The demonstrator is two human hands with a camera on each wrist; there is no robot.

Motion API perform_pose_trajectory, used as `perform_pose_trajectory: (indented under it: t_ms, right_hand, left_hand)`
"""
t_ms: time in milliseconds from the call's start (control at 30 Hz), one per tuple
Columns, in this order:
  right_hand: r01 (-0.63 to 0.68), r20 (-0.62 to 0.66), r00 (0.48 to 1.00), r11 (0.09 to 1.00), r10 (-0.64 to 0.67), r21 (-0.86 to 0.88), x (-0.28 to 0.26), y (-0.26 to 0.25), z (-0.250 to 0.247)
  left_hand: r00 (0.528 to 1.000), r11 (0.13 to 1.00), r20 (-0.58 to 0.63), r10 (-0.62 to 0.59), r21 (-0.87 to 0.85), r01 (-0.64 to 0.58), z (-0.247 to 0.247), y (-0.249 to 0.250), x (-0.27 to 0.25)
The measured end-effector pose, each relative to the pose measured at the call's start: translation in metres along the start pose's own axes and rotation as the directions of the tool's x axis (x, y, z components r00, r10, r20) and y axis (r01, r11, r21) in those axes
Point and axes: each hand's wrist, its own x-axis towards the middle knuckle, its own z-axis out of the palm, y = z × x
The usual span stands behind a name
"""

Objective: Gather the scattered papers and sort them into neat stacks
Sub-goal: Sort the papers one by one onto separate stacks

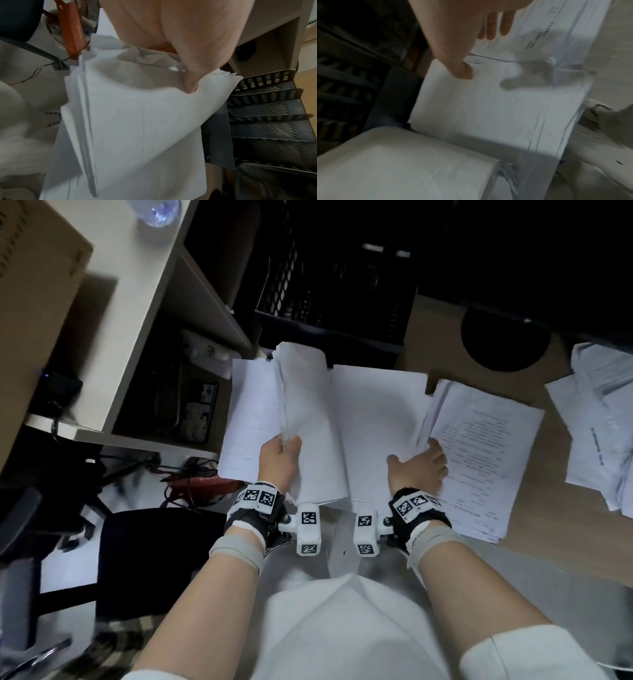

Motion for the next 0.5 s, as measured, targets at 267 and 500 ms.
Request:
perform_pose_trajectory:
  t_ms: [267, 500]
  right_hand:
    - [-0.020, 0.627, 0.690, 0.857, -0.361, 0.515, -0.030, -0.073, -0.002]
    - [0.056, 0.569, 0.680, 0.807, -0.462, 0.588, -0.020, -0.075, -0.015]
  left_hand:
    - [0.975, 0.987, 0.213, 0.064, -0.160, -0.030, 0.007, 0.027, -0.011]
    - [0.965, 0.984, 0.238, 0.113, -0.160, -0.075, 0.012, 0.046, -0.012]
